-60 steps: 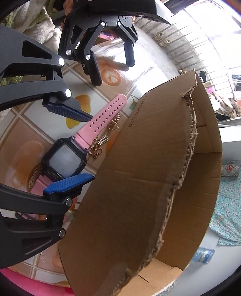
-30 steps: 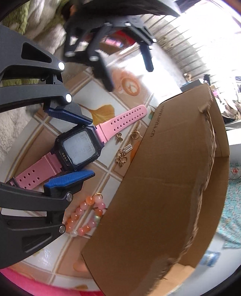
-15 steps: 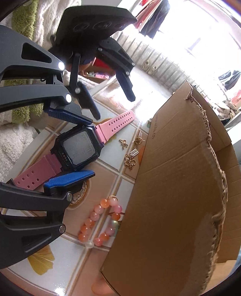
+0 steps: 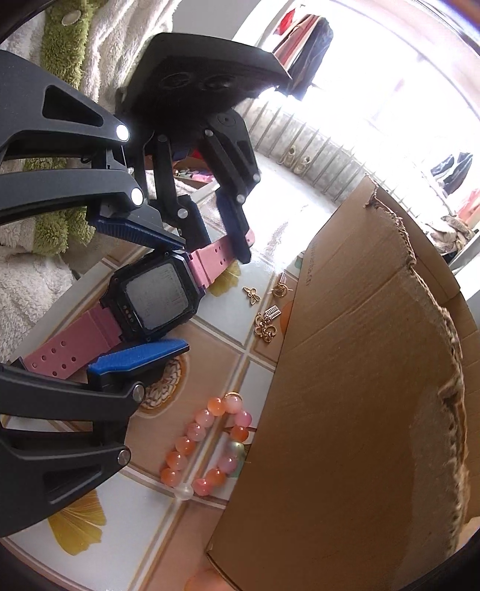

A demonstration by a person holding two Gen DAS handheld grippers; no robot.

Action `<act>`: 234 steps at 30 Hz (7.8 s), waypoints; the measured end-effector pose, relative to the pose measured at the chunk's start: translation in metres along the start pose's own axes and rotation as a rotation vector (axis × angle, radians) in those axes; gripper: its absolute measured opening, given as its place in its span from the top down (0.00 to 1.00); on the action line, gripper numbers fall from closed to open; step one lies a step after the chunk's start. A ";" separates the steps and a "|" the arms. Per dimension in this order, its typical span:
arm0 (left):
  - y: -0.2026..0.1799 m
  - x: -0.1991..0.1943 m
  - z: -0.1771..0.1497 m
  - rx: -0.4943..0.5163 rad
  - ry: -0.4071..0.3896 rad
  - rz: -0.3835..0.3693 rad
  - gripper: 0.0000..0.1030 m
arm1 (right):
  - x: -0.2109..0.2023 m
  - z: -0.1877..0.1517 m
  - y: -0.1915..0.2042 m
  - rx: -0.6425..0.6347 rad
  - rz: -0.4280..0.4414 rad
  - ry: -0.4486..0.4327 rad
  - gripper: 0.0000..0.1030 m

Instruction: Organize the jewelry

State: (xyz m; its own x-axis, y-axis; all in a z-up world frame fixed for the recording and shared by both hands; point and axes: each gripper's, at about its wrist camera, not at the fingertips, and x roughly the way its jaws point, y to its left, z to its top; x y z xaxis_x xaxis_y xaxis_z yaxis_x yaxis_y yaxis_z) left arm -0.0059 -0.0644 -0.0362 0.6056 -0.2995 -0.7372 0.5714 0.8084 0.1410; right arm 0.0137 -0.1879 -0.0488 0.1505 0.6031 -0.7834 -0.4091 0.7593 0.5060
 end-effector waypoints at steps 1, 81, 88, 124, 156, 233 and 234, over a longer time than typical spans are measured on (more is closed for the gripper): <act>0.009 0.001 0.002 -0.061 0.016 -0.059 0.82 | 0.000 -0.001 0.000 0.002 -0.007 -0.006 0.52; 0.159 0.120 0.172 -0.433 0.434 -0.422 0.98 | -0.019 0.193 -0.033 -0.258 -0.626 0.251 0.96; 0.165 0.148 0.166 -0.551 0.517 -0.445 0.98 | 0.003 0.215 -0.055 -0.263 -0.702 0.340 0.92; 0.143 -0.117 0.033 -0.531 -0.227 -0.096 0.44 | -0.119 0.032 0.070 -0.015 -0.323 -0.406 0.53; 0.073 -0.010 -0.025 -0.317 0.104 0.154 0.17 | -0.043 -0.029 0.047 0.157 -0.710 -0.228 0.14; 0.014 -0.003 0.014 -0.059 0.059 -0.131 1.00 | -0.014 -0.027 0.048 0.153 -0.422 -0.414 0.43; 0.016 -0.005 0.013 -0.071 0.057 -0.139 1.00 | -0.014 -0.027 0.047 0.152 -0.419 -0.414 0.43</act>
State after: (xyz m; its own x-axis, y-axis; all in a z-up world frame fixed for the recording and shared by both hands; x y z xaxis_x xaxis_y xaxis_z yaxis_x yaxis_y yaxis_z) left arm 0.0075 -0.0565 -0.0215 0.4896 -0.3836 -0.7831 0.6060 0.7954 -0.0107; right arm -0.0321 -0.1669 -0.0237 0.6211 0.2666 -0.7370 -0.1107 0.9608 0.2543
